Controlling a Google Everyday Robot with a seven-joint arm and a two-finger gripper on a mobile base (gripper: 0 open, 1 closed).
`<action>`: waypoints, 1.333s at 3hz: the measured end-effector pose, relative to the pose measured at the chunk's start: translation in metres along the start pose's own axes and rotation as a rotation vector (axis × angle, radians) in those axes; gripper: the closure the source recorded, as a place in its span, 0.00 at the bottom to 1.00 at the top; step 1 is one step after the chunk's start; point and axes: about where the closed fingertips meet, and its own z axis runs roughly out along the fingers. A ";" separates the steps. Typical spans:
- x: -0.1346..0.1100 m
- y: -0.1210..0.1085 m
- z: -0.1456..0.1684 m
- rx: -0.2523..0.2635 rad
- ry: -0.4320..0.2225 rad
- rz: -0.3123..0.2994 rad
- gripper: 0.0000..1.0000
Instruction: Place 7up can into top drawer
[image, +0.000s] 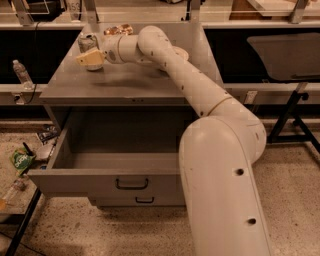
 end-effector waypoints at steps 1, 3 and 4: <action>-0.012 -0.004 0.016 -0.005 -0.036 -0.039 0.41; -0.026 0.002 0.001 -0.070 -0.052 -0.100 0.88; -0.035 0.009 -0.056 -0.104 0.004 -0.111 1.00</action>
Offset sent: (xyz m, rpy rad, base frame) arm 0.0281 0.0280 0.0213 0.0329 -0.1201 0.0572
